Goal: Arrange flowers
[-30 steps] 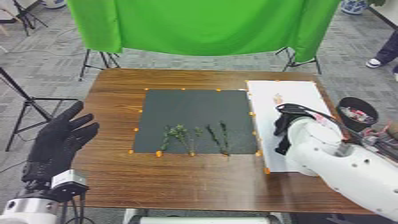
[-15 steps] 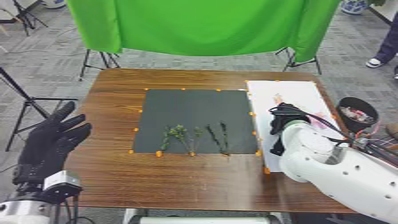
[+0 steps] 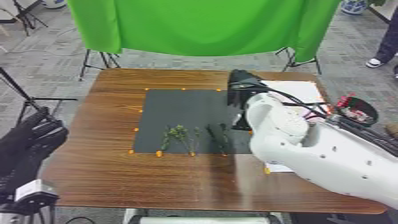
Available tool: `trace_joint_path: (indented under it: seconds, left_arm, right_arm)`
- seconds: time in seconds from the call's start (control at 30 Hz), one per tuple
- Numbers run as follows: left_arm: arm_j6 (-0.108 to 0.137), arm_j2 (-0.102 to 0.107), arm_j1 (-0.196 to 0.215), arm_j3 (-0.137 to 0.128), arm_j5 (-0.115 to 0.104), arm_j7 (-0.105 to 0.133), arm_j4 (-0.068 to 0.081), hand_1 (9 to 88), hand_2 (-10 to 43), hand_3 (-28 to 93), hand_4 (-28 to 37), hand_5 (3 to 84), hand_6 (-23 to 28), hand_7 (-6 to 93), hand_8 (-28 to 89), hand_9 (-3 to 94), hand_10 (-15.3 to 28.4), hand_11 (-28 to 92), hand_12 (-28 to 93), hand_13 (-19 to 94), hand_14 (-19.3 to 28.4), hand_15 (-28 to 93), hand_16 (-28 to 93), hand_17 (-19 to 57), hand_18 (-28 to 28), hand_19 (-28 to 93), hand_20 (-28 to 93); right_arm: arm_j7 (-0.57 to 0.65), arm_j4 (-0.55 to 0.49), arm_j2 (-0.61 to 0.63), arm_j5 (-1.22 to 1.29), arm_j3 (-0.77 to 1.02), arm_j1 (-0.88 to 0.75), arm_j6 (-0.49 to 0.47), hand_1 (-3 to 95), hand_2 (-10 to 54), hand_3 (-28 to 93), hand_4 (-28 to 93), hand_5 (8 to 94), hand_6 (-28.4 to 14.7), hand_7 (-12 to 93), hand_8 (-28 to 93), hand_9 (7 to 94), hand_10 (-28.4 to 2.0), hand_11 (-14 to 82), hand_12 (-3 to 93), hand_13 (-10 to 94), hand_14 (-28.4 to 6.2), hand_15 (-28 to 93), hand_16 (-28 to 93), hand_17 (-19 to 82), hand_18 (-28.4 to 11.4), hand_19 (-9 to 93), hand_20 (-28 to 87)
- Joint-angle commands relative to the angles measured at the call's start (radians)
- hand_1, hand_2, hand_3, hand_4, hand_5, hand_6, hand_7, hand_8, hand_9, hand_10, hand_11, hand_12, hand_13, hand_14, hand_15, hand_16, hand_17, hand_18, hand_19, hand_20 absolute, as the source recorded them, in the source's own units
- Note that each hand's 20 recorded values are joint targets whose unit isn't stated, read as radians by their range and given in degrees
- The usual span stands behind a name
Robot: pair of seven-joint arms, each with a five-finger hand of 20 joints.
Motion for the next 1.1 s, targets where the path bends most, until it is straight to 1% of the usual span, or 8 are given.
trace_joint_path:
  seconds: [0.03, 0.13, 0.2, 0.23, 0.33, 0.43, 0.67, 1.1]
  left_arm:
    - [-0.089, -0.128, -0.099, -0.022, 0.097, -0.152, 0.007, 29.6, 6.1, 63, -19.4, 36.6, 9.6, 8.1, -7, 34.0, 21.0, 27, 12, 23, 28.3, 58, -11, -5.8, 28.3, 55, 3]
    - [-0.112, -0.16, -0.158, -0.014, 0.128, -0.192, 0.021, 29.4, 6.0, 63, -19.2, 36.7, 9.6, 7.9, -7, 34.1, 21.1, 27, 12, 23, 28.3, 57, -11, -5.7, 28.4, 55, 3]
    - [-0.107, -0.161, -0.192, 0.01, 0.124, -0.19, 0.032, 29.3, 6.0, 63, -19.1, 36.7, 9.6, 7.8, -7, 34.0, 21.0, 27, 12, 23, 28.3, 57, -12, -5.8, 28.4, 55, 2]
    - [-0.126, -0.179, -0.23, 0.023, 0.139, -0.227, 0.04, 29.3, 6.0, 63, -19.1, 36.7, 9.7, 7.7, -7, 34.0, 20.9, 27, 12, 22, 28.3, 57, -12, -5.8, 28.4, 55, 2]
    - [-0.143, -0.181, -0.303, 0.063, 0.162, -0.25, 0.058, 29.3, 6.0, 63, -19.1, 36.8, 9.7, 7.7, -7, 33.6, 20.8, 27, 12, 22, 28.3, 56, -12, -5.9, 28.4, 55, 2]
    - [-0.176, -0.197, -0.353, 0.073, 0.186, -0.281, 0.067, 29.3, 5.9, 63, -19.1, 36.7, 9.7, 7.7, -6, 33.5, 20.7, 26, 12, 22, 28.3, 56, -12, -5.9, 28.4, 55, 2]
    - [-0.157, -0.182, -0.359, 0.087, 0.177, -0.261, 0.072, 29.3, 5.9, 63, -19.0, 36.8, 9.7, 7.5, -6, 33.4, 20.6, 26, 12, 22, 28.3, 56, -11, -5.7, 28.4, 55, 1]
    - [-0.174, -0.169, -0.423, 0.121, 0.175, -0.265, 0.096, 29.3, 5.9, 63, -19.0, 36.9, 9.8, 7.5, -6, 33.3, 20.7, 26, 12, 22, 28.2, 56, -11, -5.8, 28.4, 55, 0]
  right_arm:
    - [-0.074, 0.048, -0.229, -0.029, -0.092, 0.057, 0.013, 63.1, -9.5, 77, -28, 76.3, -2.1, 32, 9, 90.4, -8.4, 9.1, 33.2, 88, -0.8, 59, 18, 61, -11.1, 93, 29]
    - [-0.1, 0.11, -0.301, -0.037, -0.111, 0.05, 0.027, 63.0, -9.5, 77, -28, 76.3, -1.9, 32, 9, 90.4, -8.1, 9.1, 33.2, 89, -0.6, 59, 18, 60, -11.2, 93, 29]
    - [-0.117, 0.157, -0.34, -0.021, -0.151, 0.063, 0.066, 62.9, -9.5, 77, -28, 76.3, -1.8, 33, 9, 90.5, -7.9, 9.0, 33.1, 89, -0.5, 59, 18, 60, -11.2, 93, 30]
    - [-0.11, 0.176, -0.357, -0.026, -0.152, 0.05, 0.071, 62.8, -9.5, 77, -28, 76.3, -1.7, 33, 9, 90.5, -7.8, 9.0, 33.1, 89, -0.5, 59, 18, 60, -11.2, 93, 30]
    - [-0.108, 0.219, -0.395, -0.014, -0.159, 0.037, 0.084, 62.7, -9.5, 77, -28, 76.2, -1.5, 33, 8, 90.6, -7.6, 9.0, 33.1, 89, -0.4, 60, 18, 60, -11.2, 93, 31]
    - [-0.101, 0.257, -0.417, 0.015, -0.19, 0.055, 0.118, 62.5, -9.5, 76, -28, 76.1, -0.9, 33, 8, 90.7, -7.1, 8.9, 33.0, 89, -0.5, 60, 18, 60, -11.0, 93, 31]
    - [-0.062, 0.306, -0.452, 0.062, -0.197, 0.047, 0.124, 60.7, -9.5, 73, -28, 76.8, 2.8, 32, 4, 91.8, -5.4, 6.6, 29.9, 89, -0.3, 60, 19, 58, -11.2, 93, 35]
    - [-0.01, 0.352, -0.482, 0.122, -0.21, 0.035, 0.088, 60.2, -9.5, 70, -28, 77.9, 5.8, 29, 2, 91.2, -3.6, 3.6, 26.6, 89, -0.8, 60, 18, 58, -12.0, 93, 36]
